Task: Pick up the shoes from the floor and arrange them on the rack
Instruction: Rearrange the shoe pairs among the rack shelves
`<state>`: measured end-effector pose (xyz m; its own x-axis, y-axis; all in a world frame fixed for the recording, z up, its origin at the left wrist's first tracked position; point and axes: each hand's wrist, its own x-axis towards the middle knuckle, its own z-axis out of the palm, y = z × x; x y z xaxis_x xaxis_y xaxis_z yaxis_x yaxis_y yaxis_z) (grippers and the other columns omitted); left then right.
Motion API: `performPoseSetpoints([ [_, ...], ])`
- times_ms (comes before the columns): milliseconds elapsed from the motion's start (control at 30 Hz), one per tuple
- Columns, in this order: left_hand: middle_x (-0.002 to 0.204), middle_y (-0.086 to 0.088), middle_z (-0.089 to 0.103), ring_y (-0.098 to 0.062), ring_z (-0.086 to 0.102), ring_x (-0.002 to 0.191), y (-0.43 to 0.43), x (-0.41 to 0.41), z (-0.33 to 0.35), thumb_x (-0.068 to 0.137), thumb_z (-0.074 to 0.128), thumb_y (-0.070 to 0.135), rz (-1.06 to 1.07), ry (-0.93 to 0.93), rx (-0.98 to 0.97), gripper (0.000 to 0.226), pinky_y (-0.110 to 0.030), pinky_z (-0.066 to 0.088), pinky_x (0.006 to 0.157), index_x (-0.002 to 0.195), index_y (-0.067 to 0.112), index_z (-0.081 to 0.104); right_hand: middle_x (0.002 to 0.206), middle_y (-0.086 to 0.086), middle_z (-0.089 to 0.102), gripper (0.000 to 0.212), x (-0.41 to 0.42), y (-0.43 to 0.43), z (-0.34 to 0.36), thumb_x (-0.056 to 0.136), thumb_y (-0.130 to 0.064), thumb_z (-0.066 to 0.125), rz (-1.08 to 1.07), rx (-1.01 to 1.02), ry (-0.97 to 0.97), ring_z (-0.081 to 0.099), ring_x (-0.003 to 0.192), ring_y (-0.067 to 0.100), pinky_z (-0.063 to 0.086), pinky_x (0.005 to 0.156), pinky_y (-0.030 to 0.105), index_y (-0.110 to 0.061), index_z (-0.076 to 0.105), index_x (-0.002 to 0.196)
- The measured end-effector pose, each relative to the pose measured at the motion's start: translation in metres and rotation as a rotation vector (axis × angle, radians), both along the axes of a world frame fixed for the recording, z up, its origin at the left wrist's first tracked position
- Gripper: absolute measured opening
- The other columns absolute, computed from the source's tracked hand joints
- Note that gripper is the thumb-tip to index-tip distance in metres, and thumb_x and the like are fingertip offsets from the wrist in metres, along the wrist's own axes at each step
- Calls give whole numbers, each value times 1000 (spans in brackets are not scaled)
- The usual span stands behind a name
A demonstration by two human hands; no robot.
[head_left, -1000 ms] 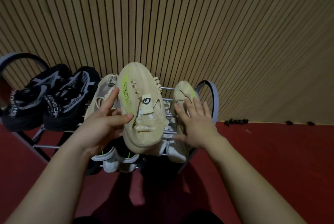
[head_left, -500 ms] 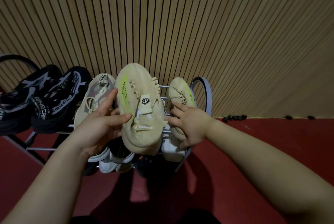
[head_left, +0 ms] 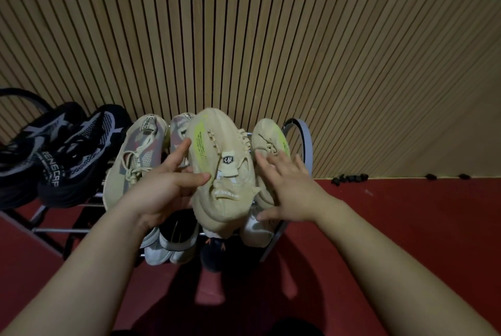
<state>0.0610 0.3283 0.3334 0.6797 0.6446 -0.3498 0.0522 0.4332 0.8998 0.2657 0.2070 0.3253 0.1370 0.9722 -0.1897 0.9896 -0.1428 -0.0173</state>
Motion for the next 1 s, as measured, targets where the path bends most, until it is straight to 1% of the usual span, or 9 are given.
performPoseSetpoints([
  [133, 105, 0, 71, -20, 68, 89, 0, 26, 3, 83, 57, -7, -45, 44, -23, 86, -32, 52, 63, 145, 43, 24, 156, -4, -25, 125, -13, -20, 10, 68, -66, 68, -30, 162, 163, -22, 144, 19, -4, 115, 35, -44, -40, 129],
  [333, 126, -12, 61, -19, 66, 77, 3, 54, 3, 86, 53, -9, -114, 17, -74, 83, -21, 49, 44, 148, 37, 22, 157, -7, -20, 117, -22, -13, 4, 70, -59, 71, 27, 118, 197, -27, 142, 22, 5, 117, 44, -49, -23, 138],
  [467, 124, -3, 62, -19, 63, 100, 12, 46, -3, 90, 57, 8, -106, 72, 24, 70, -30, 53, 72, 147, 34, 24, 160, -3, 2, 97, -30, 0, -7, 82, -52, 63, 26, 146, 213, -12, 146, 22, 16, 117, 43, -37, -7, 148],
  [567, 109, 6, 65, -9, 64, 91, 12, 33, -3, 94, 54, 25, -123, 137, 102, 36, -23, 50, 73, 126, 37, 42, 160, -1, 10, 91, -31, 5, -11, 87, -49, 59, 54, 109, 152, -4, 147, 22, 22, 115, 39, -33, -6, 150],
  [600, 112, 6, 63, -10, 62, 96, 12, 29, -4, 94, 54, 30, -118, 161, 131, 39, -24, 48, 80, 127, 41, 37, 159, 0, 10, 93, -30, 6, -11, 86, -50, 59, 60, 91, 126, -3, 147, 22, 22, 114, 38, -32, -7, 149],
  [700, 144, 1, 44, -17, 42, 130, 19, 23, -9, 84, 62, 49, -145, 265, 301, 80, -35, 30, 111, 148, 33, 19, 159, 0, 10, 102, -27, 5, -12, 82, -56, 59, 73, 65, 81, -4, 147, 23, 21, 114, 39, -30, -14, 147],
  [833, 147, 5, 39, -14, 36, 134, 22, 16, -5, 83, 58, 54, -148, 279, 408, 80, -34, 26, 113, 148, 36, 17, 160, 6, -5, 114, -31, 7, -15, 76, -60, 63, 85, 117, 39, -16, 145, 29, 8, 117, 45, -29, -28, 136],
  [933, 150, 10, 33, -5, 31, 131, 22, 12, 0, 88, 54, 48, -217, 269, 527, 74, -28, 26, 109, 149, 35, 14, 159, 8, -9, 111, -37, 20, -18, 77, -57, 65, 153, 39, -14, -17, 144, 34, 2, 115, 53, -26, -15, 148],
  [1000, 150, 12, 33, -8, 32, 135, 24, 8, -2, 82, 60, 53, -277, 306, 563, 80, -33, 26, 113, 148, 37, 18, 159, 10, -8, 102, -41, 26, -15, 80, -53, 64, 211, 5, -66, -10, 145, 33, 12, 115, 56, -23, -2, 152],
])
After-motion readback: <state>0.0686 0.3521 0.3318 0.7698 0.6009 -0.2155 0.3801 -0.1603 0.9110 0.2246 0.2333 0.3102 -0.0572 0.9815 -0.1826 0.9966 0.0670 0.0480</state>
